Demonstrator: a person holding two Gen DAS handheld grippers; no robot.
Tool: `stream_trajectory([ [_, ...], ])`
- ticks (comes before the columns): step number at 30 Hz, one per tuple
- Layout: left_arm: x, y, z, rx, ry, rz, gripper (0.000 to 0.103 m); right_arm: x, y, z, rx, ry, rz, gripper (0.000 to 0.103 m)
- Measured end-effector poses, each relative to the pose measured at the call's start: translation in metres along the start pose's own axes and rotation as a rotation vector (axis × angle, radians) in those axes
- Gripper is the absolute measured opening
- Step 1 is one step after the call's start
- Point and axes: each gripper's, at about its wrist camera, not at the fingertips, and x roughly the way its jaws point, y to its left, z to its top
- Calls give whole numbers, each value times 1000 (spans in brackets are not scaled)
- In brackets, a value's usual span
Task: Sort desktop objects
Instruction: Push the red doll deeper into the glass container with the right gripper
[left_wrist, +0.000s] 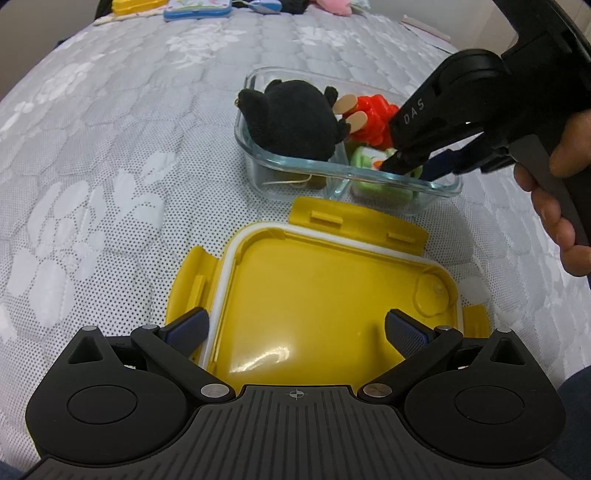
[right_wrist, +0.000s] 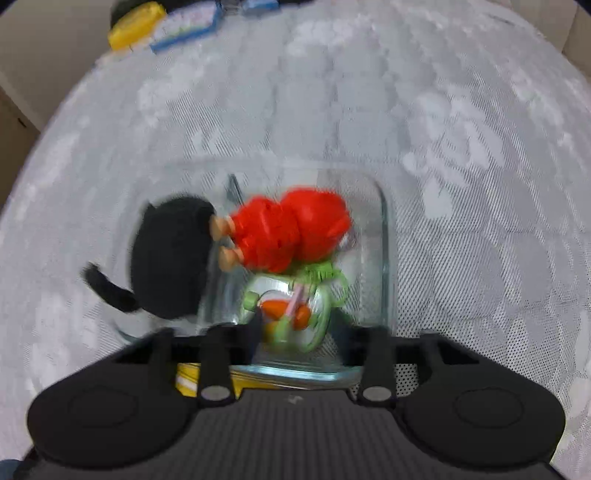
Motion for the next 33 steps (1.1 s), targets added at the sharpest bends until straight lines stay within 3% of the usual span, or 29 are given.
stream_trajectory([
  [2,-1,1,0,-9,-2,-5,103,-12,5,-2,-97,-51,-37,14],
  [6,1,-1,1,-3,2,3,103,-46,6,-5,-205,-134,-105,14],
  [10,0,-3,-1,10,2,11,103,-43,1,-4,-178,-97,-78,14],
  [13,-1,0,-1,-7,-1,-1,103,-32,-6,-5,-90,-54,-20,18],
  [15,-2,1,-1,-13,0,-4,103,-40,-10,-4,-63,-104,5,22],
  [18,-1,-1,0,-3,2,5,103,-58,2,-5,-208,-224,-81,30],
  [21,-1,-3,-1,8,3,13,103,-53,24,-9,-396,-281,-188,32],
  [27,0,-1,-1,3,0,8,103,-8,54,-10,-583,-282,-318,46],
  [30,1,-3,-1,12,3,13,103,5,62,-11,-632,-293,-333,50],
  [32,2,-5,-1,21,4,18,103,9,64,-13,-644,-304,-324,45],
  [33,2,-5,-1,24,5,20,103,11,64,-14,-650,-300,-311,34],
])
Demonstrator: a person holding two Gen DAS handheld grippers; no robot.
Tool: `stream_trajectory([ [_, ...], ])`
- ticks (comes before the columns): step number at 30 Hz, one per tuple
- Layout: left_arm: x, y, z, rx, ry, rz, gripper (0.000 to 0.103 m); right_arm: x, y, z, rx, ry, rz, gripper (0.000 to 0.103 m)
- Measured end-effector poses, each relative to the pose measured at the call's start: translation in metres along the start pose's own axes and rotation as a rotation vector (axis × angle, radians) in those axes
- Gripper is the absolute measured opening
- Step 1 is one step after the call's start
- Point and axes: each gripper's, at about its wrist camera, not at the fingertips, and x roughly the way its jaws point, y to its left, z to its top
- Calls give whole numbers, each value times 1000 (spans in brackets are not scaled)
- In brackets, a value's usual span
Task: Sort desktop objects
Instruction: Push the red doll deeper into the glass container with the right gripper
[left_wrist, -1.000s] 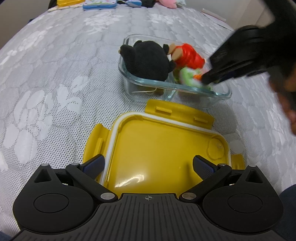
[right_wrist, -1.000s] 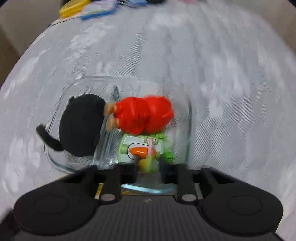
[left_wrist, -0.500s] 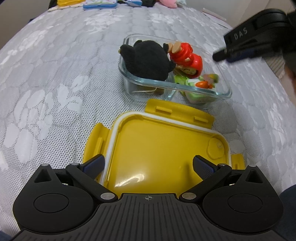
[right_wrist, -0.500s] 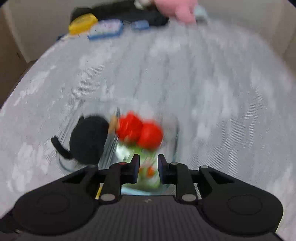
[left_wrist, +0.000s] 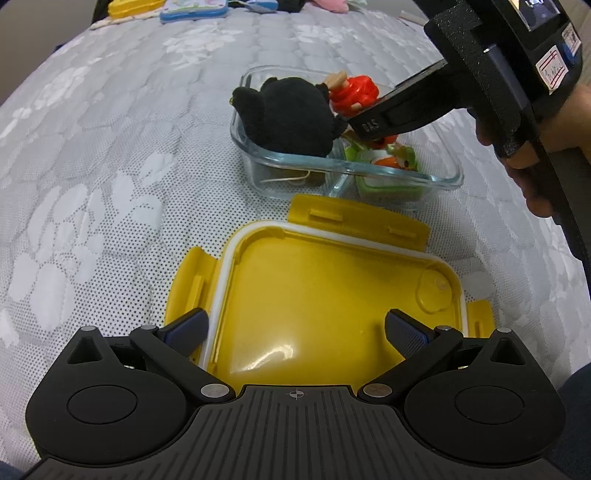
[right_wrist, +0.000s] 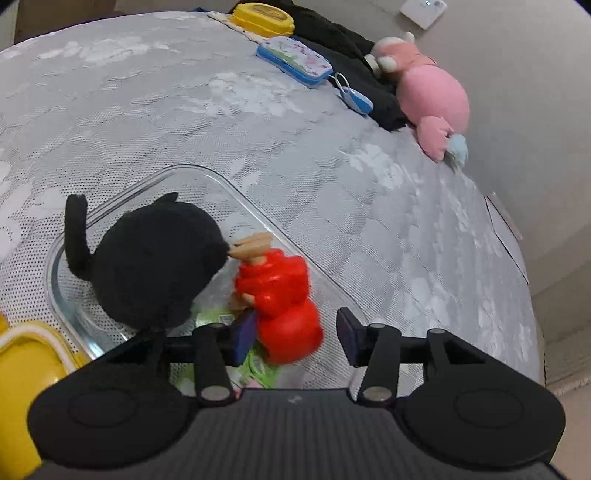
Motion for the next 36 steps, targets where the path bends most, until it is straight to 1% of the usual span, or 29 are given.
stream_trajectory([
  [1,0,0,0,-1,0,-1,103,0,-1,-1,8,4,23,30],
  [3,0,1,0,-5,-1,-3,103,-5,-7,-1,35,6,38,14],
  [5,0,1,0,-8,-1,-4,103,-9,-14,0,28,10,30,13],
  [6,0,1,0,-8,-1,-4,103,-12,-15,0,1,1,4,11],
  [9,-1,1,0,-7,0,-4,103,-22,-11,-2,-149,-16,-116,10],
  [10,-1,1,0,-8,0,-4,103,-23,-10,-1,-185,-3,-124,10],
  [11,-1,1,0,-8,0,-4,103,-23,-9,0,-216,12,-126,20],
  [12,-1,2,0,-9,0,-5,103,-25,-14,3,-184,18,-97,34],
  [13,-1,2,0,-12,-1,-7,103,-27,-25,6,-90,22,-58,40],
  [14,-1,3,0,-15,-2,-9,103,-30,-38,9,10,25,-19,44],
  [16,-1,4,0,-20,-2,-11,103,-35,-73,8,289,21,65,44],
  [18,-2,3,0,-17,-1,-9,103,-36,-101,0,537,38,152,43],
  [21,-2,3,0,-16,-1,-8,103,-28,-117,-12,740,86,293,43],
  [23,-3,3,0,-19,-2,-11,103,-21,-118,-20,842,118,351,42],
  [24,-3,3,0,-21,-3,-12,103,-17,-117,-24,878,136,353,42],
  [25,-3,3,0,-21,-2,-12,103,-13,-113,-24,880,153,340,42],
  [27,-3,3,0,-19,-2,-12,103,-5,-102,-23,831,189,299,43],
  [28,-3,3,0,-18,-2,-12,103,-4,-98,-24,820,202,298,43],
  [31,-3,3,0,-18,-1,-11,103,-2,-93,-27,834,229,345,41],
  [33,-3,2,0,-16,-1,-10,103,-6,-91,-26,796,234,323,41],
  [34,-3,2,0,-15,-1,-9,103,-7,-89,-23,760,236,304,38],
  [35,-3,2,0,-16,-1,-9,103,-9,-89,-21,727,235,286,31],
  [36,-3,2,0,-16,0,-10,103,-10,-88,-19,694,235,267,28],
])
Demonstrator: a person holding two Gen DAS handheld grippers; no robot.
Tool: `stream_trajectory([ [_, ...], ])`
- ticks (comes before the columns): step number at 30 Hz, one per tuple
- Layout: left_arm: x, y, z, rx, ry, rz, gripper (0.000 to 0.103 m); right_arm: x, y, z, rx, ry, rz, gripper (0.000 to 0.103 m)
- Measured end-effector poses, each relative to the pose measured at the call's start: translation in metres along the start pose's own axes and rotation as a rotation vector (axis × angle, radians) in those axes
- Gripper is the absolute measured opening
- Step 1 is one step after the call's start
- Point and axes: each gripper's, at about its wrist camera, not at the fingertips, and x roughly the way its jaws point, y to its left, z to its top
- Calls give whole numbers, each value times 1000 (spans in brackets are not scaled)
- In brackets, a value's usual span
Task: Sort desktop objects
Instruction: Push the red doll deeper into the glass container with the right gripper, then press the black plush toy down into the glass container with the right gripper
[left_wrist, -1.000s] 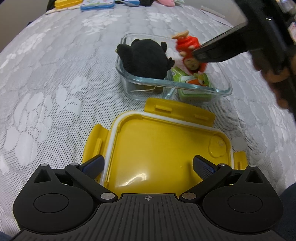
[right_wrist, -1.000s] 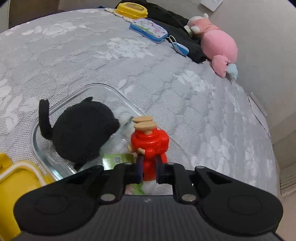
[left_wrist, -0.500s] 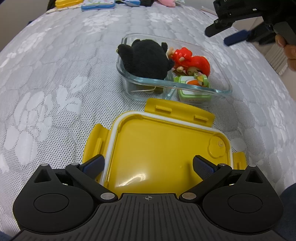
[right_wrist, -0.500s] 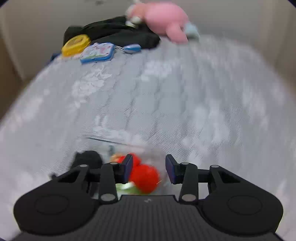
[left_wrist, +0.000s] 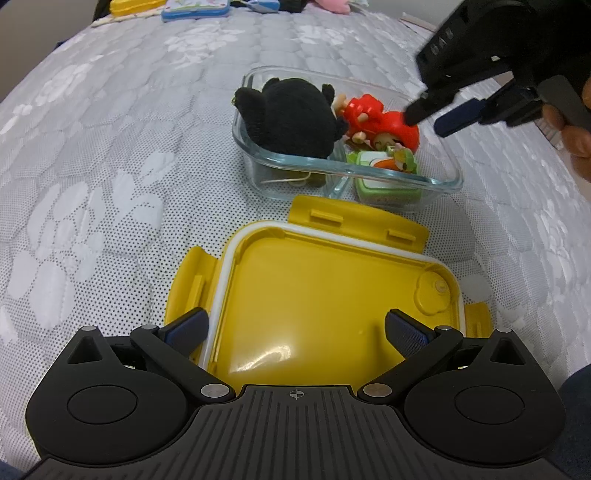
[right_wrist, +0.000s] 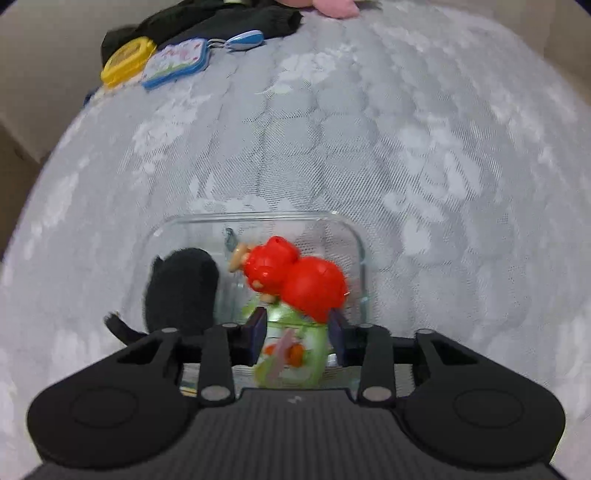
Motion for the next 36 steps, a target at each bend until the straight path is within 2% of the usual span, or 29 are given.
stream_trajectory([
  [2,0,0,0,-1,0,-1,103,-3,2,0,-46,-6,-28,28],
  [4,0,0,0,-2,0,-1,103,-5,0,0,-46,7,-14,28],
  [10,0,0,0,1,0,1,103,13,5,-9,-93,101,-14,31],
  [12,0,0,0,1,0,0,103,22,6,-14,-66,115,18,20],
  [14,0,1,0,1,0,0,103,26,5,-17,-11,102,83,16],
  [17,0,1,0,-1,0,-1,103,23,10,-17,-44,65,30,16],
  [19,0,1,0,-1,1,-1,103,17,14,-15,-95,25,-75,22],
  [20,1,1,0,-1,1,-1,103,11,10,-12,-73,3,-69,24],
  [21,1,2,0,-4,1,-2,103,6,5,-10,-46,-20,-57,24],
  [24,1,1,1,-6,1,-2,103,-7,-16,-2,163,-46,135,24],
  [26,1,1,0,0,2,1,103,-8,-17,0,223,-30,268,24],
  [28,1,0,0,2,2,2,103,-7,-5,0,201,-36,329,31],
  [30,1,0,1,0,1,1,103,-7,16,0,114,-64,319,46],
  [33,1,0,1,0,1,0,103,-1,46,-1,-11,-66,293,46],
  [36,1,0,1,5,3,4,103,13,67,-5,-101,-31,213,46],
])
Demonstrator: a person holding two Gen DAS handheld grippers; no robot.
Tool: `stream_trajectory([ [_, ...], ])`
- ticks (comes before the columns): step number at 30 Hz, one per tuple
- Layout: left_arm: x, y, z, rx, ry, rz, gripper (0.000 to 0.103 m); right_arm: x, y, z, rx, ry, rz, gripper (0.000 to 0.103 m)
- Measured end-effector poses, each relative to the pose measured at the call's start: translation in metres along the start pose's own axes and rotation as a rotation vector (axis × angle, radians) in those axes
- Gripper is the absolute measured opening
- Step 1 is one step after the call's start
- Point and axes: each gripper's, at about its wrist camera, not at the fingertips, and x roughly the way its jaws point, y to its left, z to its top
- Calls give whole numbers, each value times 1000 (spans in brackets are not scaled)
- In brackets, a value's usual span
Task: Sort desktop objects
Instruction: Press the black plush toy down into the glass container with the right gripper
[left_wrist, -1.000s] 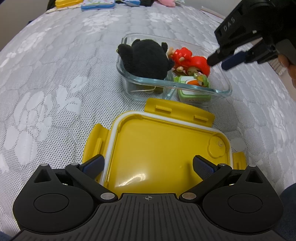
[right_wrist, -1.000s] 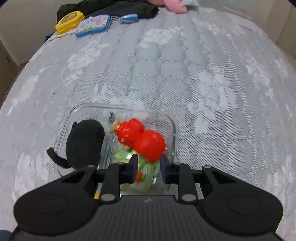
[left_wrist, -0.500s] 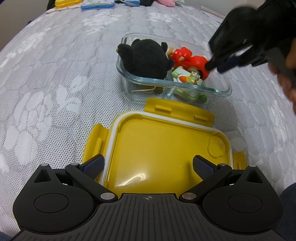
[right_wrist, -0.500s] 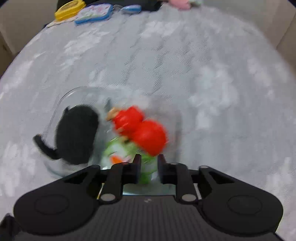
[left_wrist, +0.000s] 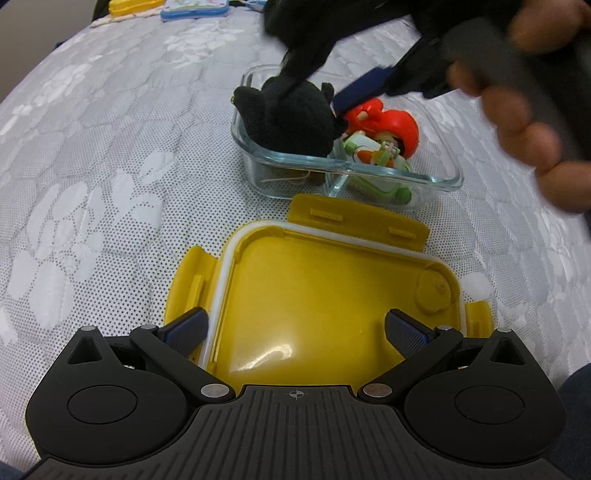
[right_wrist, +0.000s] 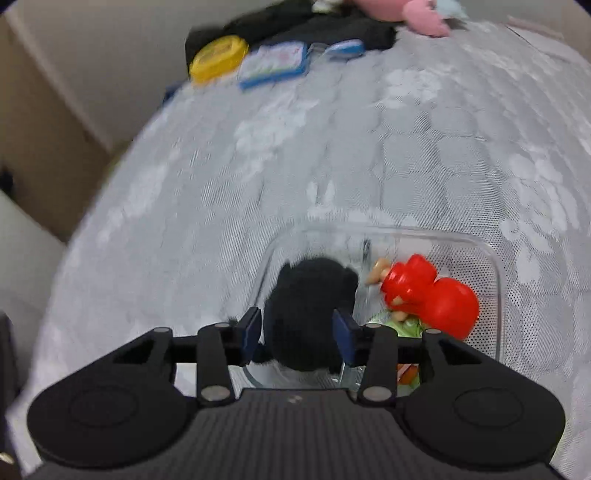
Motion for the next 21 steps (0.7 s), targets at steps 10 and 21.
stream_trajectory([
  [10,0,-1,-1,-4,-1,-1,103,5,8,0,-71,-38,-61,25],
  [21,0,0,0,-3,0,-2,103,-8,25,3,-27,-86,150,12],
])
